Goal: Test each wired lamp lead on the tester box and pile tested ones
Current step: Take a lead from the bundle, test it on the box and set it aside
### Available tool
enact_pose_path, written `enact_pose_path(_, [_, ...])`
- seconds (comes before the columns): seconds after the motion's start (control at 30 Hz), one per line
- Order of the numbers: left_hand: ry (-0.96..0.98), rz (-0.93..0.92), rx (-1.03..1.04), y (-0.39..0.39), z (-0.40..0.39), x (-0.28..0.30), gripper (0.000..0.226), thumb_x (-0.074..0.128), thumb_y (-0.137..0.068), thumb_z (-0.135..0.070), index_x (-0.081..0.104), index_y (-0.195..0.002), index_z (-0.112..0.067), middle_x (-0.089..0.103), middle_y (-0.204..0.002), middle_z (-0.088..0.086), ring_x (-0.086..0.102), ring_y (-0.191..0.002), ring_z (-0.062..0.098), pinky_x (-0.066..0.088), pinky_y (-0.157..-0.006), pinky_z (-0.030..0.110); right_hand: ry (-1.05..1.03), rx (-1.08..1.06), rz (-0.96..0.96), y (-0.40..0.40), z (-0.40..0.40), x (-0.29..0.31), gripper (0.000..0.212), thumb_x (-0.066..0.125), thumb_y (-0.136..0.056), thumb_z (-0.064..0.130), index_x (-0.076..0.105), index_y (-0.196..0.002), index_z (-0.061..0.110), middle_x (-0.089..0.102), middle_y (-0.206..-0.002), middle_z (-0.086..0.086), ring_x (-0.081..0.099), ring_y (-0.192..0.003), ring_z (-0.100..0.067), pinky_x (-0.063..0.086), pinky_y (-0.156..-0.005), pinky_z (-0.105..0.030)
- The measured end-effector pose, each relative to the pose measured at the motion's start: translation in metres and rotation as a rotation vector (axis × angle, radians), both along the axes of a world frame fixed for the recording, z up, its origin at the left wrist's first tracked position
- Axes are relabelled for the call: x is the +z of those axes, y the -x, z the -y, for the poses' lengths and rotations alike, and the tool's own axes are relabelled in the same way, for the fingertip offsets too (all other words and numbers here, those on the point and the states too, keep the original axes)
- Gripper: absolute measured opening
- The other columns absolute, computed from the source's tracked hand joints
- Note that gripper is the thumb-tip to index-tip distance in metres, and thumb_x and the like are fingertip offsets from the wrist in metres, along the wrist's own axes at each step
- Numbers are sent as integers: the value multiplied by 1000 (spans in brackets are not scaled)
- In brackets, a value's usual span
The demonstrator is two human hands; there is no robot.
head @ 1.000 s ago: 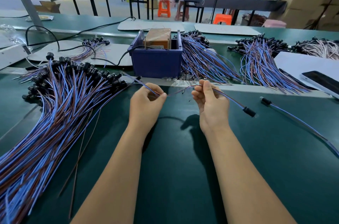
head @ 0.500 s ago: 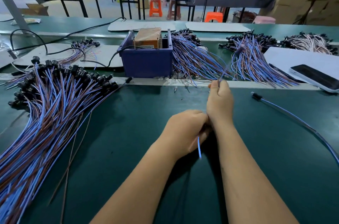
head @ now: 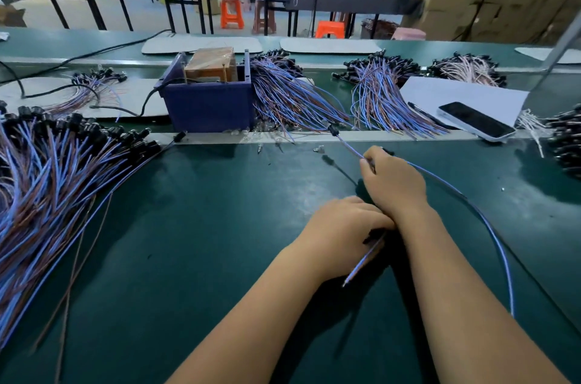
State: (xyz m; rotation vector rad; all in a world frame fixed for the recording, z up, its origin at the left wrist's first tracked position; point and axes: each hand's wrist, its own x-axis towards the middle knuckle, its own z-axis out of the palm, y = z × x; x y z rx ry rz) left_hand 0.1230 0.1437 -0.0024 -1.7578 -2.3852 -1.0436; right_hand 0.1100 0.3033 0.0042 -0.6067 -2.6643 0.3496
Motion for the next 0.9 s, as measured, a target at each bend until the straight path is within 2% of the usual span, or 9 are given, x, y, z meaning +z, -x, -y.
enact_pose_path(0.07, [43,2,-46,-11,-17,0,42,54,-81,2,71,-117,-13,71,-111,2,59,-102,32,47,-87,45,-74,-12,38,-13,-20,1,17,39,-101,30,49,-94,18,66,-90,-11,48,-74,-29,32,-60,-35])
enact_pose_path(0.17, [76,-7,-80,-28,-37,0,50,49,-81,3,66,-126,-14,68,-122,3,57,-113,32,45,-94,45,-173,-28,141,-29,-45,5,20,41,-101,29,56,-100,15,64,-100,-11,58,-90,-34,40,-65,-36])
enact_pose_path(0.23, [74,-2,-98,-38,-46,0,50,50,-80,2,66,-125,-14,68,-120,5,57,-113,32,45,-93,44,-216,-55,201,-37,-56,9,22,45,-99,31,60,-107,16,62,-106,-12,57,-100,-34,45,-75,-38])
enact_pose_path(0.3, [74,16,-119,-43,-51,0,48,51,-80,2,67,-122,-14,69,-116,5,57,-111,31,46,-92,43,-254,-91,247,-41,-63,10,26,50,-97,35,59,-114,18,60,-111,-12,53,-105,-34,45,-84,-40])
enact_pose_path(0.4, [71,67,-98,-40,-51,-2,44,50,-81,0,70,-117,-15,70,-114,2,56,-111,29,45,-94,43,-261,-92,228,-40,-60,9,32,54,-95,34,56,-122,17,56,-115,-13,49,-108,-33,41,-88,-40])
enact_pose_path(0.5, [6,161,59,-27,-42,-3,36,50,-85,-4,71,-112,-16,70,-113,3,57,-107,30,46,-92,43,-219,-5,142,-33,-47,9,31,55,-93,25,59,-123,16,56,-113,-13,48,-107,-33,38,-88,-40])
enact_pose_path(0.63, [-121,297,295,-4,-14,3,27,52,-88,-9,73,-99,-20,70,-104,-1,59,-102,20,47,-90,39,-150,144,78,-14,-13,12,31,55,-92,19,61,-122,15,58,-114,-12,48,-110,-31,37,-94,-39])
enact_pose_path(0.8, [-268,311,645,31,46,9,24,49,-88,-9,69,-85,-23,64,-85,-6,58,-82,18,46,-73,33,-77,353,30,23,54,12,32,55,-93,18,60,-124,16,58,-117,-8,49,-114,-27,36,-96,-35])
enact_pose_path(0.9, [-193,275,875,56,87,10,24,46,-91,-14,67,-89,-25,62,-90,-5,55,-83,17,38,-69,28,27,481,29,45,106,10,29,56,-93,18,60,-122,17,57,-116,-8,48,-114,-26,37,-96,-36])
